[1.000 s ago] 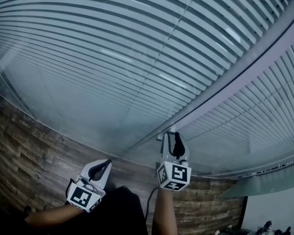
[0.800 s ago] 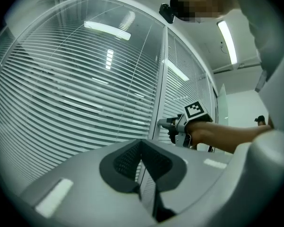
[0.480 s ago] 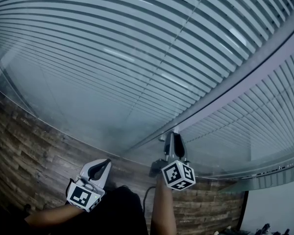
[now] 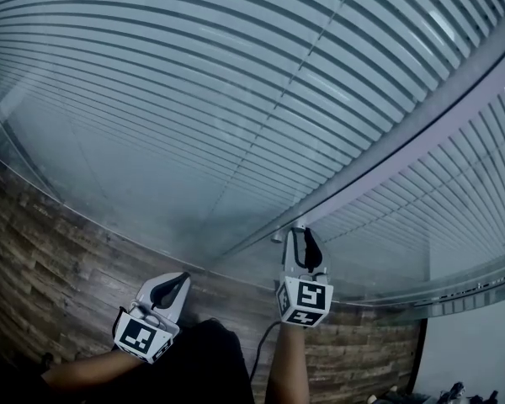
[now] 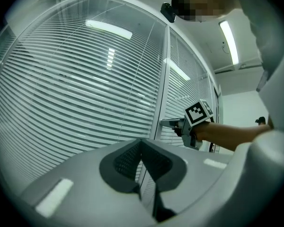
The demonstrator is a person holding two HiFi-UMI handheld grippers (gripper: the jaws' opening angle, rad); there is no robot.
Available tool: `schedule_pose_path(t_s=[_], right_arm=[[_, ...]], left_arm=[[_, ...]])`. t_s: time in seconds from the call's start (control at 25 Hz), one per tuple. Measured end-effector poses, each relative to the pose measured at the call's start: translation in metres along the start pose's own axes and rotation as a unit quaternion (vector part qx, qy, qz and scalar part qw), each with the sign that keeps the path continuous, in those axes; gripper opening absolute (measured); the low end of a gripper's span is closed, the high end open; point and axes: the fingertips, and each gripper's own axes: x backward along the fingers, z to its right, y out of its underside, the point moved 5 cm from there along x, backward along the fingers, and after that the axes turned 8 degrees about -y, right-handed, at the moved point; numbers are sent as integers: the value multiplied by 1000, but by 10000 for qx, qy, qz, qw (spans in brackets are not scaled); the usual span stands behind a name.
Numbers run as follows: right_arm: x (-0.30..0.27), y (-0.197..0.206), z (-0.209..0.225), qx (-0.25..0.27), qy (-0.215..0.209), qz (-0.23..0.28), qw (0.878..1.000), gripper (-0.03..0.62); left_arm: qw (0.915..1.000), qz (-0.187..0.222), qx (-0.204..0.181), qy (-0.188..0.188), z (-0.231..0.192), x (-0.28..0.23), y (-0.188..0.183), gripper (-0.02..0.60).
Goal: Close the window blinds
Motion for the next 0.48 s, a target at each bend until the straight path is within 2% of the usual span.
schedule_pose_path(t_s=[0.12,0.28,0.36,0.4,0.48], right_arm=[[-4,-7,-6,771,34,-338,9964,124],[3,-4,-28,2120,466,-660,9739,124],[6,-4,-26,2181,500,-629,9726,124],[6,-5,-21,2011,457,-570,9768,126],[2,-6,-12,1289,297,-330,9907,129]], left_arm=[[10000,-10,-19,8,-3,-1,-4,0],[9999,63,-71,36,-6,16,1,0],[10000,70,-28,-1,-3,16,0,0],[10000,59,5,-20,-1,13,-1,0],[10000,34,40,-45,0,6,-3,0]])
